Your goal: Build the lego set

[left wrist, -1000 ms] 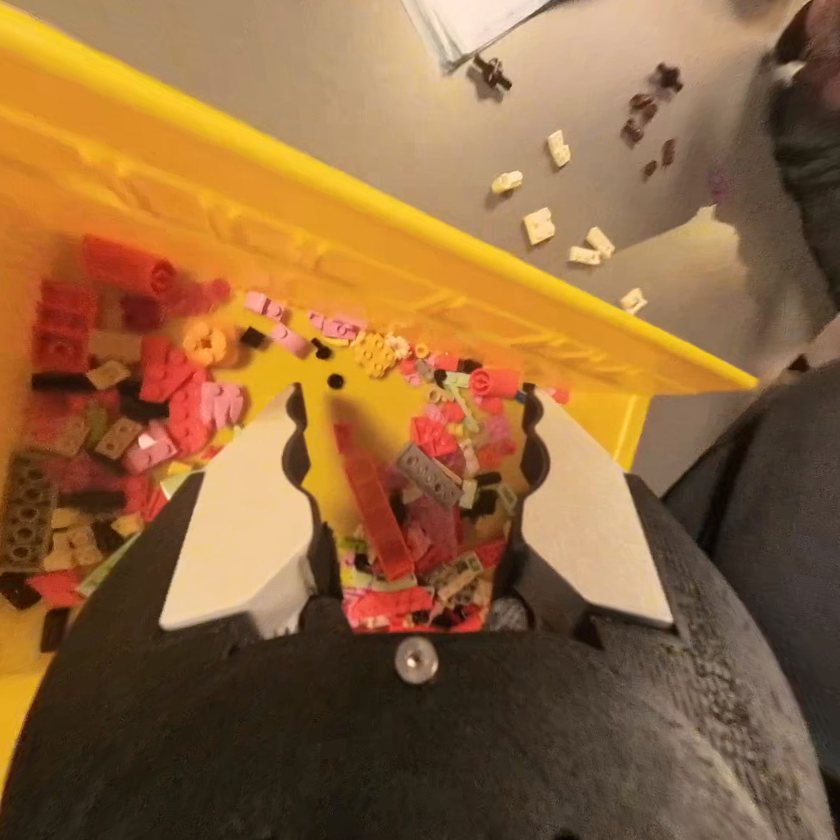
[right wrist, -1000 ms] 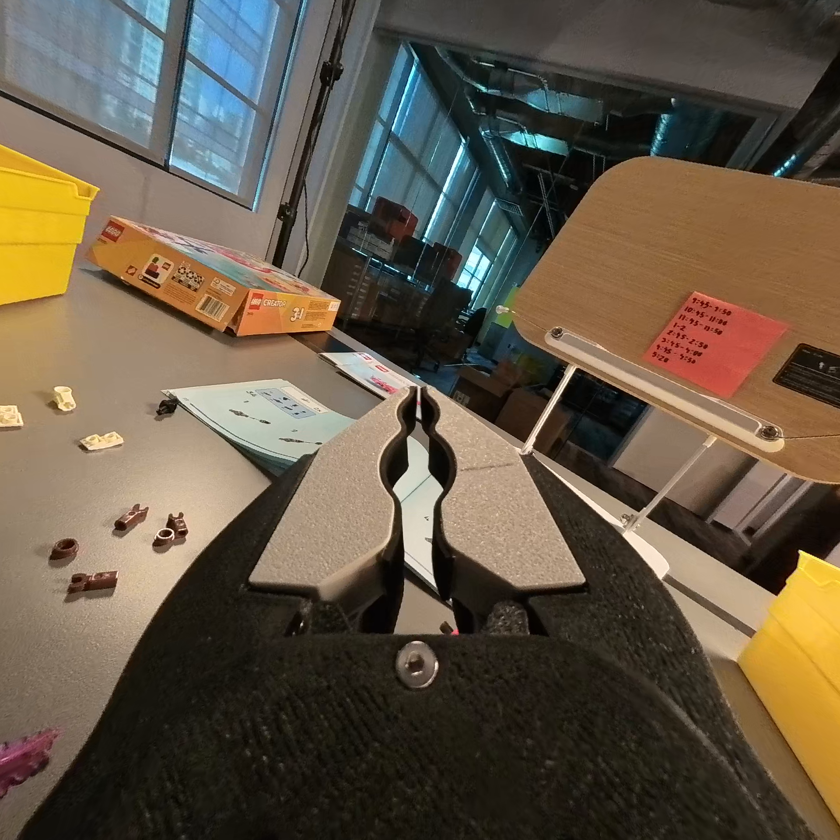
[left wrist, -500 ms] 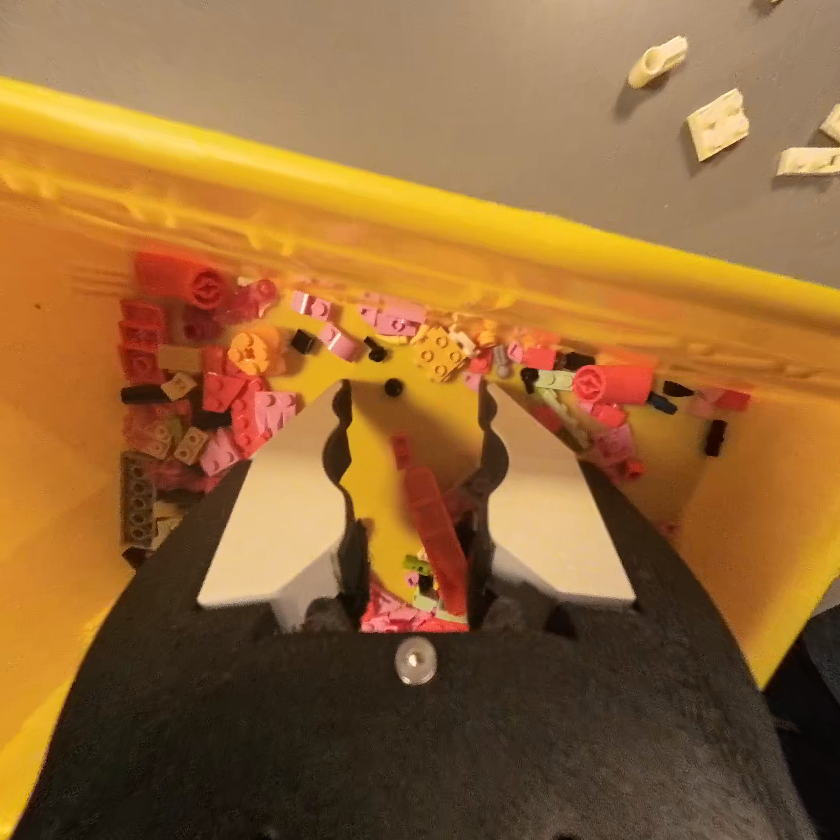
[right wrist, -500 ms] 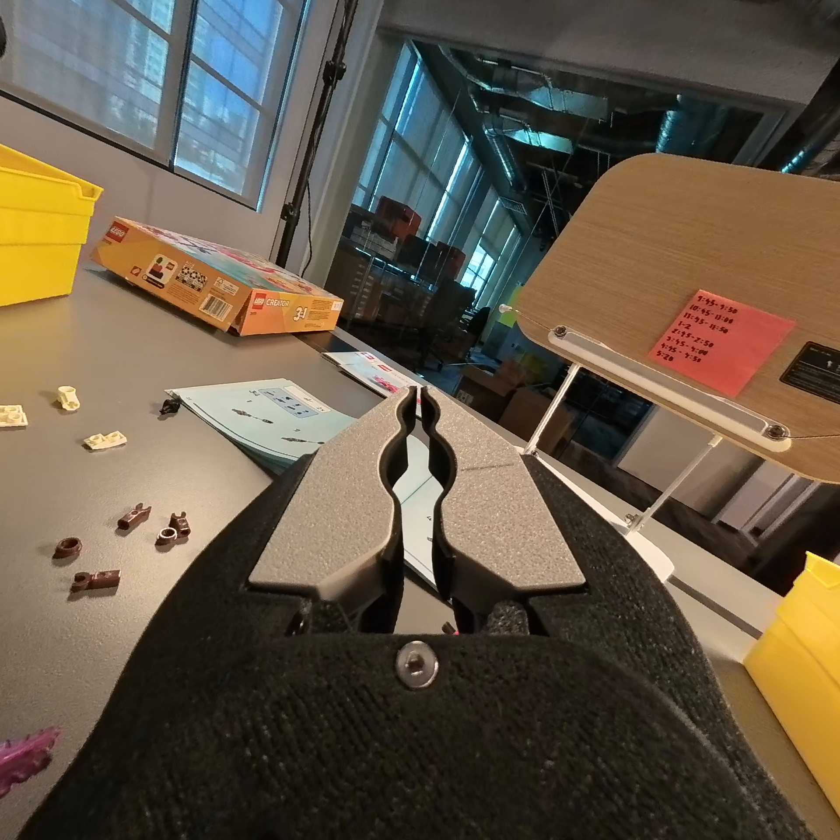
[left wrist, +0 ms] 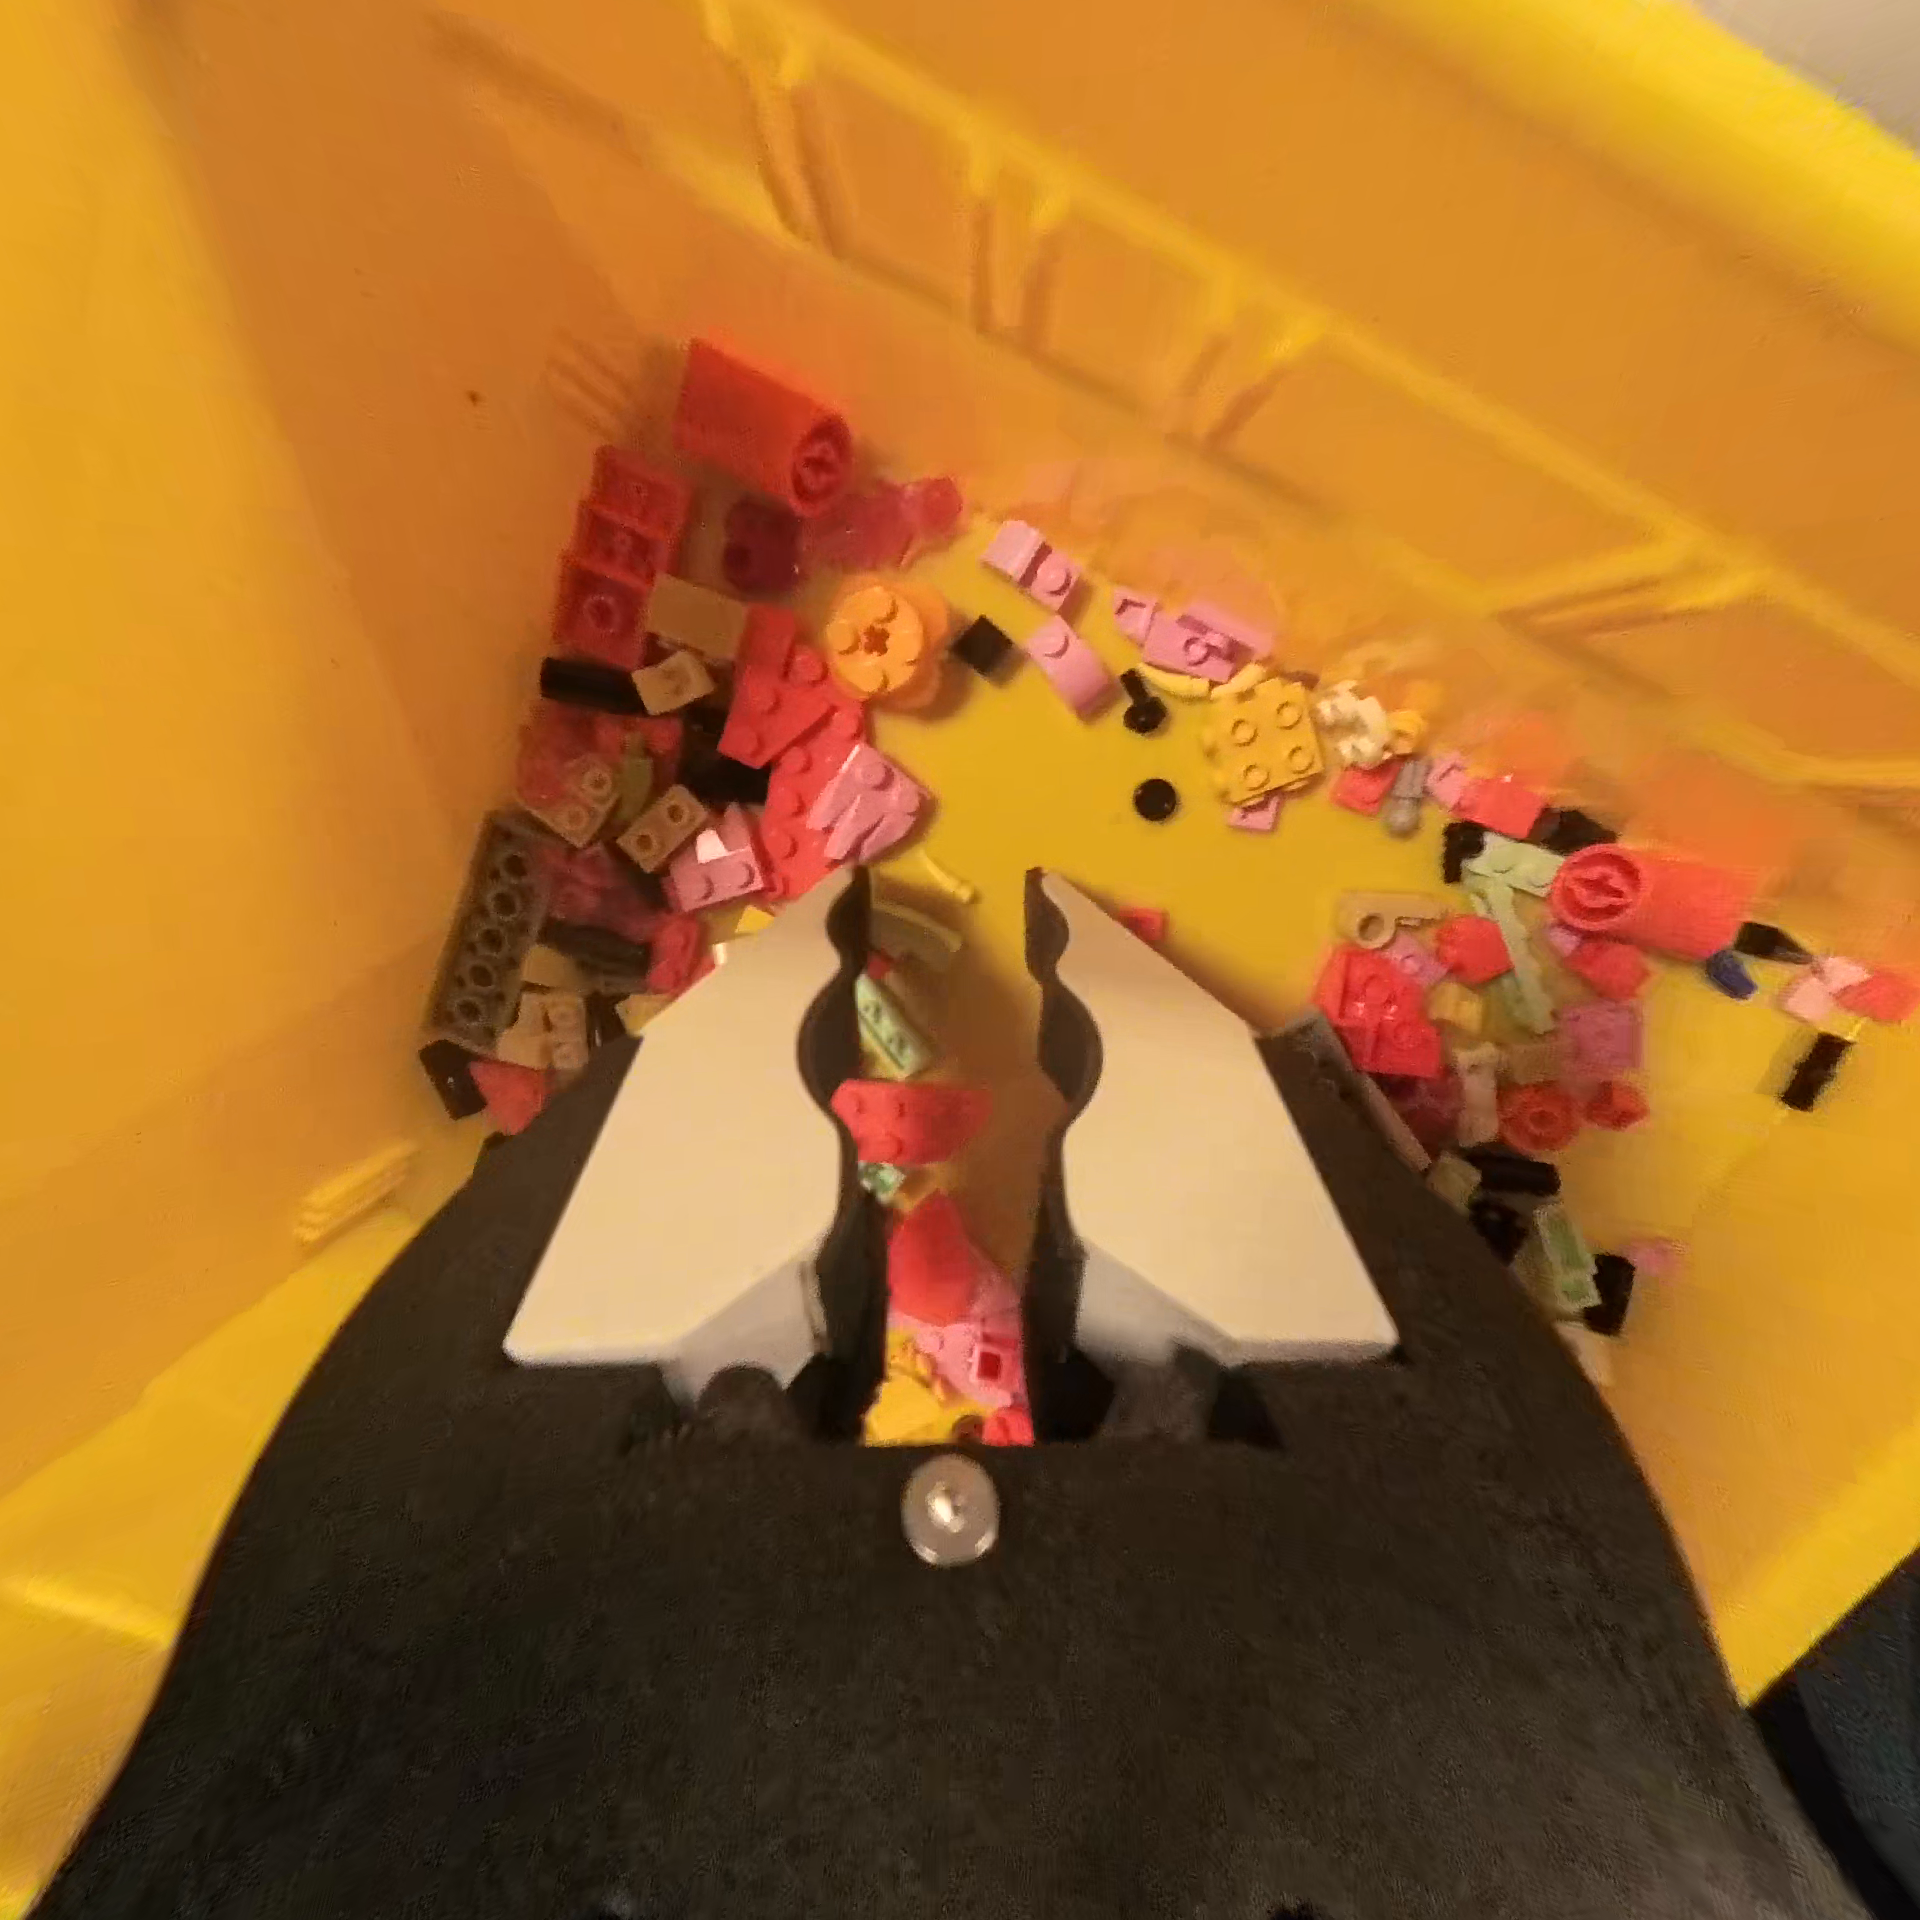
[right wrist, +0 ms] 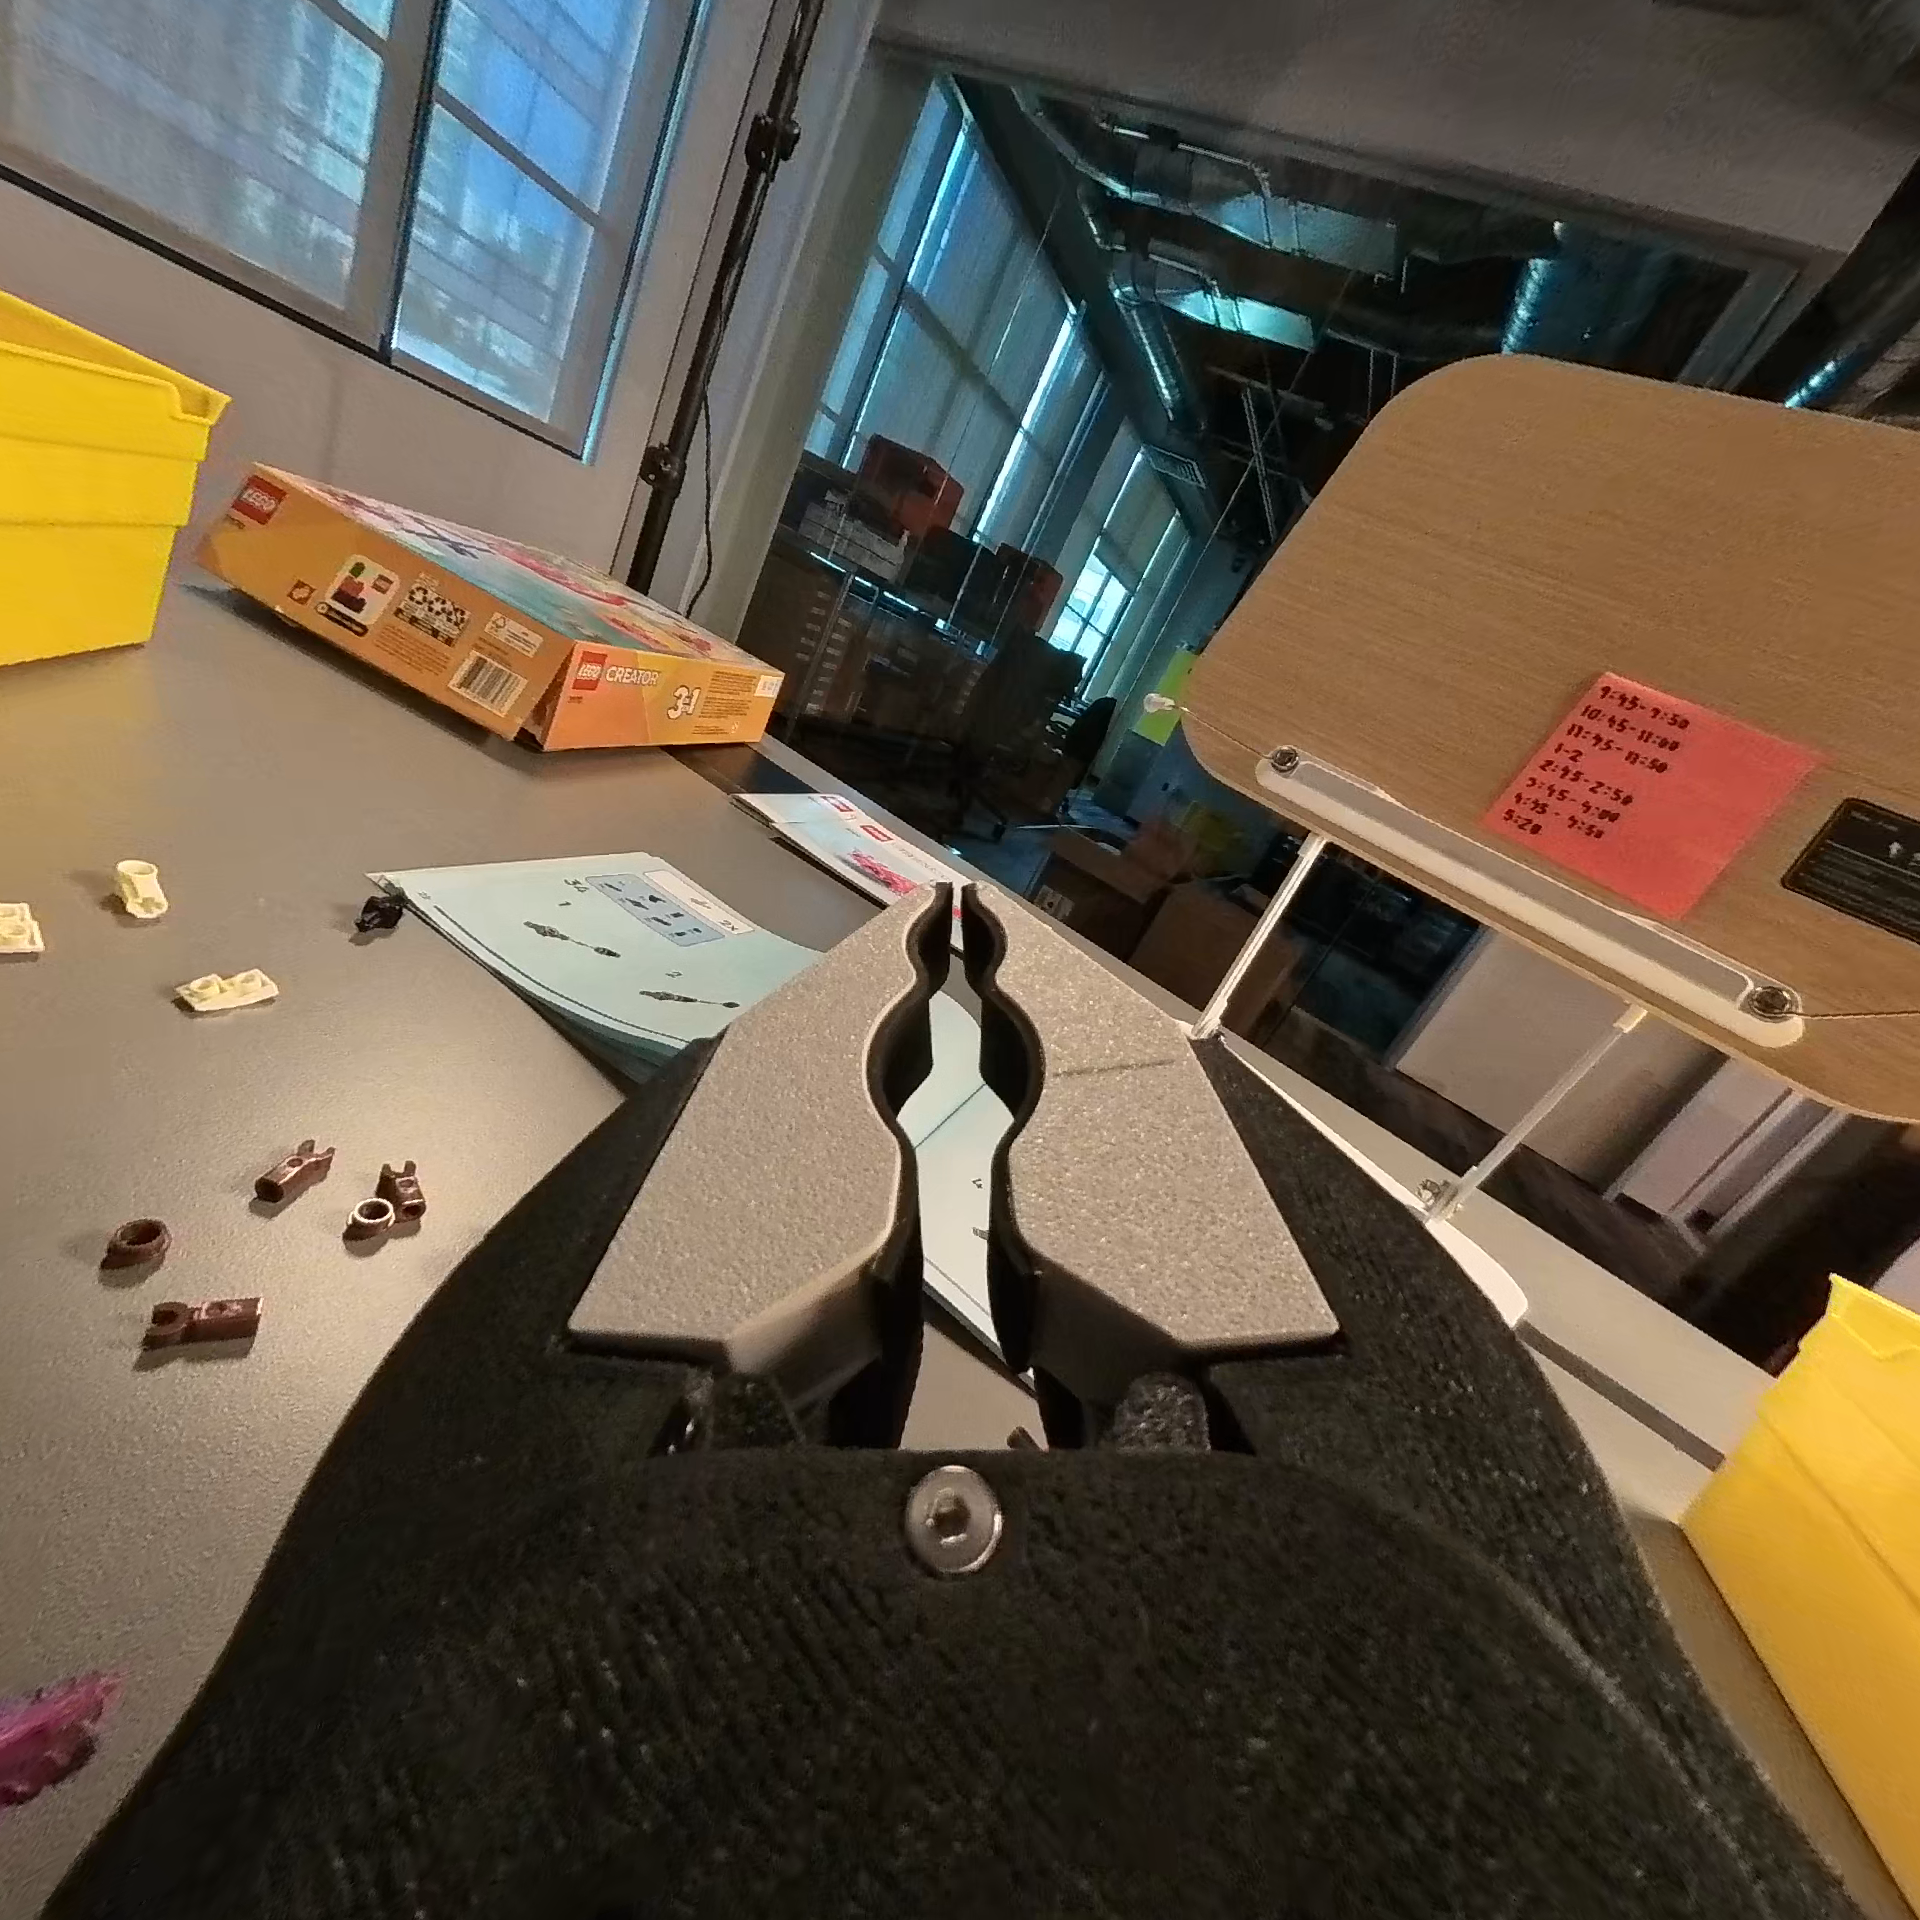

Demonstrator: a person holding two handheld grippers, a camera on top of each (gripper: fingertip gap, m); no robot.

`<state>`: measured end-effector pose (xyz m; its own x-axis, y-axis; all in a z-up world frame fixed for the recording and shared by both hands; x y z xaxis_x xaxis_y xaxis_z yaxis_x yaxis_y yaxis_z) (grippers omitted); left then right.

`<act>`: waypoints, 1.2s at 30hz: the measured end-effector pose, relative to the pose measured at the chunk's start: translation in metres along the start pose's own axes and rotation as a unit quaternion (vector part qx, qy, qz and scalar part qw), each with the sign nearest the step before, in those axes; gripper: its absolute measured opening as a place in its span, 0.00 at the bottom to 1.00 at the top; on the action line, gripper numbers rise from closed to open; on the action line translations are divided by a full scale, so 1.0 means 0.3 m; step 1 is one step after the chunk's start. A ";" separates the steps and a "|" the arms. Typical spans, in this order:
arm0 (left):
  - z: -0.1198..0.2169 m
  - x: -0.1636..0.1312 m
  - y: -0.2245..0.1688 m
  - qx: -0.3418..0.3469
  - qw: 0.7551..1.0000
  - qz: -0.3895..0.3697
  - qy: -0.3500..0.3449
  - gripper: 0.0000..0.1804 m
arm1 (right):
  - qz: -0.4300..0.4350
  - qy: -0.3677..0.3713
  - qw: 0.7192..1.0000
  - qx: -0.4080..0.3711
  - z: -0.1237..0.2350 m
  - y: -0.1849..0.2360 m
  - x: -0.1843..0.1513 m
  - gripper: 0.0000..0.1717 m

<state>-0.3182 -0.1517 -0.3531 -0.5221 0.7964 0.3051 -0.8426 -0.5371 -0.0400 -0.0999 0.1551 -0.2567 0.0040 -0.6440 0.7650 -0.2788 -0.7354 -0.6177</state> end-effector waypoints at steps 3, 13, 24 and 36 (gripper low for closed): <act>0.018 0.021 -0.017 -0.040 0.999 0.017 -0.026 0.11 | 0.001 0.000 1.000 -0.001 0.001 -0.001 0.000 0.00; 0.163 0.144 0.124 -0.003 0.973 0.099 -0.208 0.01 | 0.003 -0.003 1.000 0.001 0.003 0.004 0.006 0.00; 0.252 0.195 0.146 -0.040 0.942 0.140 -0.302 0.02 | 0.008 -0.010 1.000 0.008 0.004 0.016 0.016 0.00; 0.241 0.192 0.139 -0.042 0.945 0.134 -0.294 0.04 | 0.005 -0.008 1.000 0.011 0.002 0.018 0.013 0.00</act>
<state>-0.3739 -0.1483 -0.2684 -0.5746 0.3301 0.7489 -0.7113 -0.6540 -0.2576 -0.1007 0.1484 -0.2571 0.0174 -0.6545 0.7558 -0.2568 -0.7335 -0.6293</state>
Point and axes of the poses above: each gripper's, where its closed fingertips meet, z back along the fingers, x out of its top, y = z × x across the jaws, the point moved 1 cm from there along z, back along the fingers, and after that the axes turned 13 degrees about z, right-handed, at the moved point
